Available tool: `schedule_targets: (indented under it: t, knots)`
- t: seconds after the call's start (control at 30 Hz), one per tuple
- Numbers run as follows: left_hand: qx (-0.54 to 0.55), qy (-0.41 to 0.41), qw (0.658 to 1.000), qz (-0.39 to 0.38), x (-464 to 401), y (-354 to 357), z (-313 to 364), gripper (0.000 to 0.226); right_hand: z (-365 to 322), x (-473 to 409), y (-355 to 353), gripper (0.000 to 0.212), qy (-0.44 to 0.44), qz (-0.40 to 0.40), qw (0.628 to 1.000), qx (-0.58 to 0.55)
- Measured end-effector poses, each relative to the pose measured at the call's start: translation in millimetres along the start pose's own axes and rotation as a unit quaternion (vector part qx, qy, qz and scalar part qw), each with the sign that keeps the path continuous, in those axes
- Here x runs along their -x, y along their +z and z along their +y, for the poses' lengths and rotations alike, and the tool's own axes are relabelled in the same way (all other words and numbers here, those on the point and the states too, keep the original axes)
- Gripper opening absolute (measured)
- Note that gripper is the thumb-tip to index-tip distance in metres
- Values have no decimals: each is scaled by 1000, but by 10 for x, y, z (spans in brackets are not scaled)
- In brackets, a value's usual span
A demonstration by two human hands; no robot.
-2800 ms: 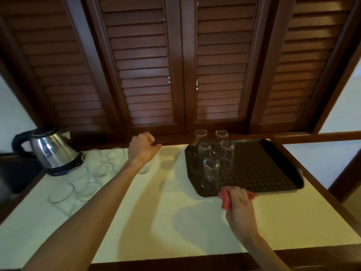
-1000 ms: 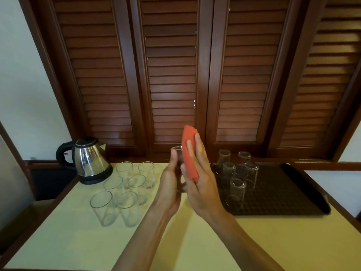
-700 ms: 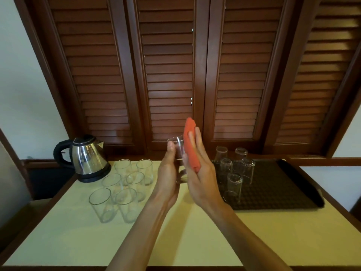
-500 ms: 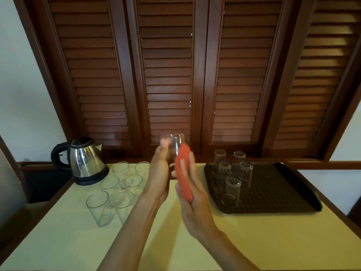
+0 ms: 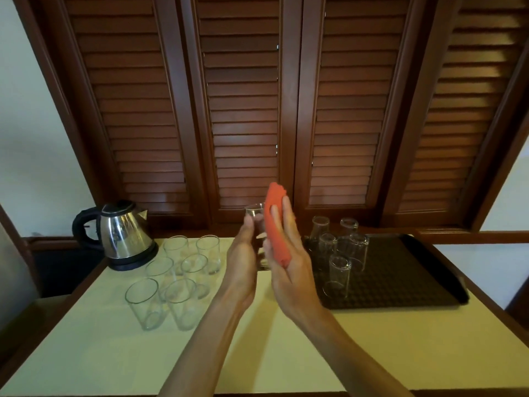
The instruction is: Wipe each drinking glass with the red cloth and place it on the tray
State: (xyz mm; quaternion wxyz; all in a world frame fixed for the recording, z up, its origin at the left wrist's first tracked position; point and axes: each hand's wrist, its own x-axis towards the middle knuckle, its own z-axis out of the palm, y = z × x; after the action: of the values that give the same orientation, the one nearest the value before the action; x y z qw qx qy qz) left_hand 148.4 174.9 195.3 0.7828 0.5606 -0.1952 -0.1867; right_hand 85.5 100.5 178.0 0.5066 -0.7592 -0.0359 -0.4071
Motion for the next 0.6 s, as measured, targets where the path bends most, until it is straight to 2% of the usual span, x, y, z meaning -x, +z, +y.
schedule_targets:
  t: [0.1, 0.23, 0.3, 0.37, 0.4, 0.43, 0.5, 0.53, 0.6]
  knots:
    - [23, 18, 999, 17, -90, -71, 139, 57, 123, 396, 85, 58, -43, -54, 997, 19]
    - [7, 15, 1000, -14, 17, -4, -8, 59, -18, -12, -27, 51, 37, 9, 998, -51]
    - [10, 1, 1000, -21, 27, -26, -2, 61, -54, 4, -36, 53, 1, -5, 1000, -3]
    - [43, 1, 999, -18, -23, -107, 90, 60, 34, 268, 30, 56, -59, -58, 995, 53]
    - [56, 4, 998, -11, -47, -145, 112, 56, 80, 369, 38, 55, -70, -73, 994, 46]
    - [56, 13, 998, -17, -42, -157, 106, 53, 95, 385, 26, 54, -55, -67, 996, 18]
    - [31, 11, 999, -34, 42, -104, 37, 51, 36, 177, -23, 53, 22, 1, 999, -34]
    - [18, 7, 999, -37, 74, -82, -22, 51, -16, 50, -56, 53, 31, 26, 999, -23]
    - [17, 6, 1000, -22, 83, -66, -34, 51, -48, 20, -34, 54, -9, 8, 999, 35]
